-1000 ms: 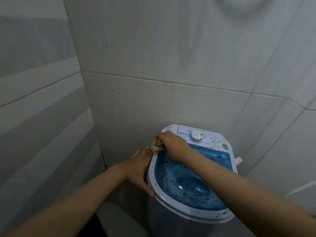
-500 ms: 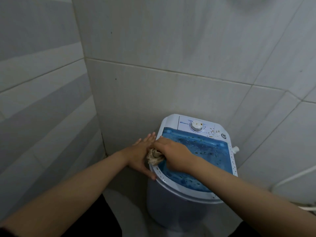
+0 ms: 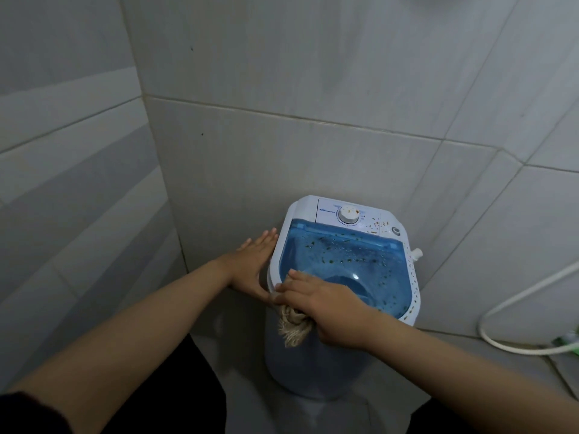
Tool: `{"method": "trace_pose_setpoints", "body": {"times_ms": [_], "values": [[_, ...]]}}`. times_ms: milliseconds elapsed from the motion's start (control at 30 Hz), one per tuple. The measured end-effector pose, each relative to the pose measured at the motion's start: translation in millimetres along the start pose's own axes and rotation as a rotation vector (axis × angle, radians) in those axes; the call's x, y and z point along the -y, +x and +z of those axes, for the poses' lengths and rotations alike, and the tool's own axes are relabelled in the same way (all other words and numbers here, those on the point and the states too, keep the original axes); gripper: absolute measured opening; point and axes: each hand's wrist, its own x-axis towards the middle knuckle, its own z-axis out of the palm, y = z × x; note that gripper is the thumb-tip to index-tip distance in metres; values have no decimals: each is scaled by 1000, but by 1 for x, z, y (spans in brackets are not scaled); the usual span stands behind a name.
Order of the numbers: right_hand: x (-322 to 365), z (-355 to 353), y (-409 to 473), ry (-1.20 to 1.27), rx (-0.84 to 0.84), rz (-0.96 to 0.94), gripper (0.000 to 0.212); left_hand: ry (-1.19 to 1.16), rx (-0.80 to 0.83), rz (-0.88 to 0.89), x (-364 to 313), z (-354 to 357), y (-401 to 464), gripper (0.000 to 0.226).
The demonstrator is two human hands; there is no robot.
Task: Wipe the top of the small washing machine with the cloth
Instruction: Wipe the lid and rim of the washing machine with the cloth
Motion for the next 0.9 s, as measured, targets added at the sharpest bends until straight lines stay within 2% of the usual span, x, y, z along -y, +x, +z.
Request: {"method": "trace_pose_setpoints", "body": {"times_ms": [167,267,433,600,767,900], "values": [[1,-2,-18,6,24,11,60,-10,-9,-5,-2,0,-1,144],[-4,-2,-26,13,58,32,56,-7,-2,4,-3,-4,-4,152],[-8,-33,-32,163,71,178,41,-62,-45,27,-8,-10,-8,147],[-56,-56,-36,282,-196,465,61,-56,-63,63,-25,-12,0,145],[-137,-64,-28,141,-400,758,54,-10,-72,80,-28,-6,8,145],[-185,-58,-29,105,-405,893,49,-39,-87,94,-26,-4,9,147]]}}
